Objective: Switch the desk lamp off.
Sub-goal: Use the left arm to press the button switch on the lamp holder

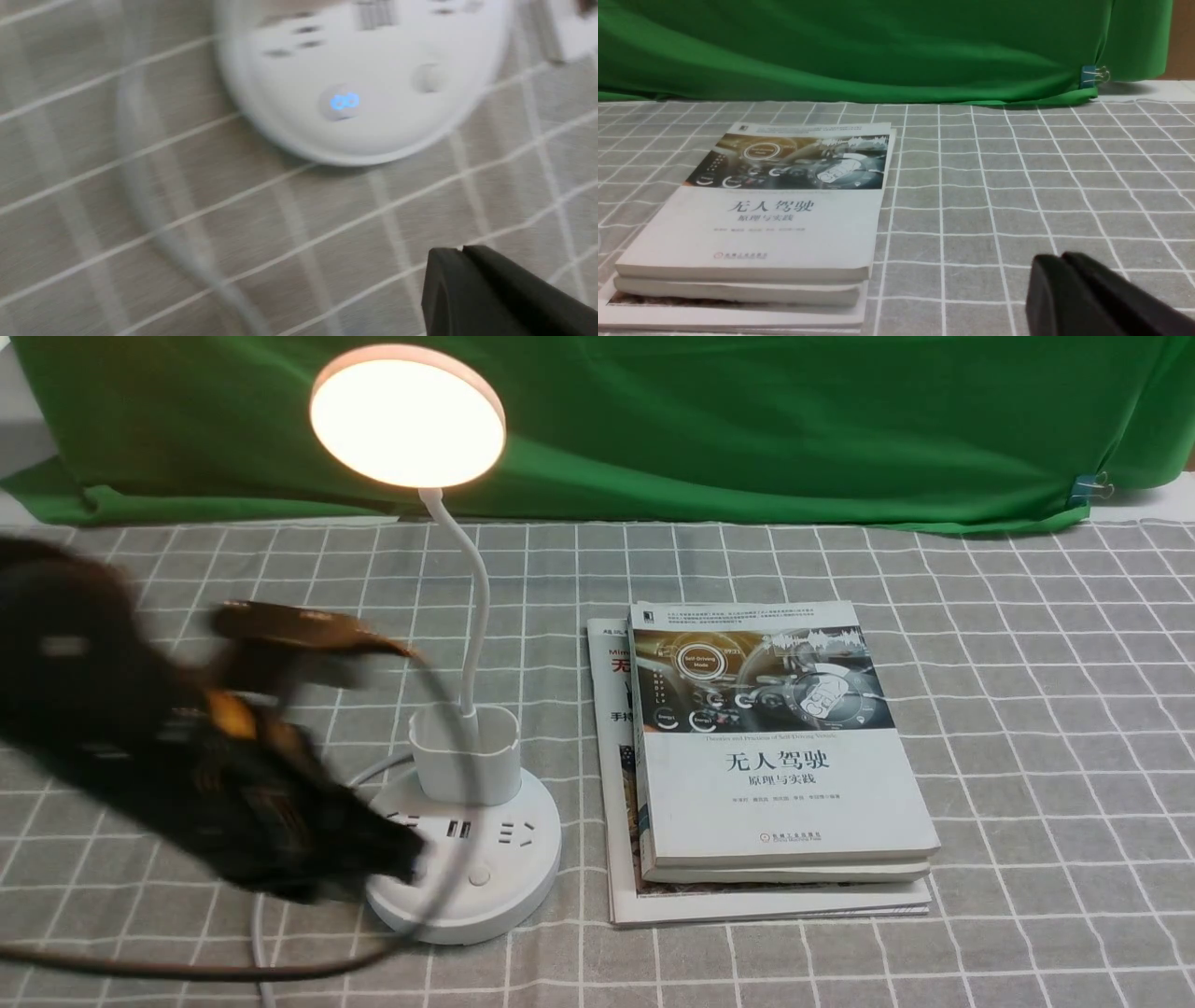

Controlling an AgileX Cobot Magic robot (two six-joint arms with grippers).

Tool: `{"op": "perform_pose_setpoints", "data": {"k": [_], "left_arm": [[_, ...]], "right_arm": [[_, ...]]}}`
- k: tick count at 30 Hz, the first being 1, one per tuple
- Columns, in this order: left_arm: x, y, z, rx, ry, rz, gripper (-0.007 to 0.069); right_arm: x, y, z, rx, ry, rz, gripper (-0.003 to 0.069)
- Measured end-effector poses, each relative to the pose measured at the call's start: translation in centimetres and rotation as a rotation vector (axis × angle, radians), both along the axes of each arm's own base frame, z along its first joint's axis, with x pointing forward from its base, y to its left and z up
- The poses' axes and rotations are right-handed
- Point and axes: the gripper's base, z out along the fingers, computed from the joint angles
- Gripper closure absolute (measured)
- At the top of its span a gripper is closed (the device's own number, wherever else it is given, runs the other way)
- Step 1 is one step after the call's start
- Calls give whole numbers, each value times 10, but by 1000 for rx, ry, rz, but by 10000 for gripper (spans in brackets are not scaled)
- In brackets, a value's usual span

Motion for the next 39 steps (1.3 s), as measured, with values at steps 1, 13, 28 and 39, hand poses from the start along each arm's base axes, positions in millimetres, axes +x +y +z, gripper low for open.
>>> {"op": "perform_pose_setpoints", "data": {"k": [1,13,28,39], "left_arm": [[2,-9,-3,5,14,-23,623],[40,-48,-36,76,79,-96,623],[67,-52,-62,135,114,-91,623],[75,-54,-72,143,124,-87,623]], "right_arm": [[0,0,0,0,0,0,624],[0,0,0,-1,0,0,624],[0,0,0,0,0,0,624],[0,0,0,0,0,0,624]]}}
